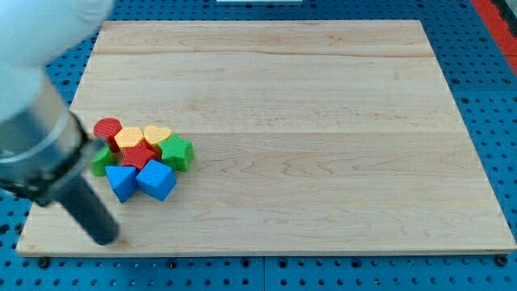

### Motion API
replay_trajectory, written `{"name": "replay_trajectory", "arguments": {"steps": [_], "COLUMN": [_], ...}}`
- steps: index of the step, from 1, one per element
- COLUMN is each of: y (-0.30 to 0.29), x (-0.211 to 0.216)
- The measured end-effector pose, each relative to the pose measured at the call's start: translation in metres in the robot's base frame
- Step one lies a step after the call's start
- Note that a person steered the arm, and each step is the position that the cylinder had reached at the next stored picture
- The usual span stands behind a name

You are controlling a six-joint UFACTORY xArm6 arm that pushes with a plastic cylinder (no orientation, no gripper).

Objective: Push the green blocks blue blocks red circle into the group of blocks

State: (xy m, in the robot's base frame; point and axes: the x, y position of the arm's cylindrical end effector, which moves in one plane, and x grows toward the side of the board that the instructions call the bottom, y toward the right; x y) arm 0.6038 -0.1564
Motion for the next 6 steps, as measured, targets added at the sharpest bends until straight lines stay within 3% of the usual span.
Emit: {"name": "replay_trajectory", "arguments": {"steps": [1, 4, 5, 6], "y": [0.05, 0.034, 0.029, 0.049], "x": [-0.008, -0.05, -0.051, -0.024]}}
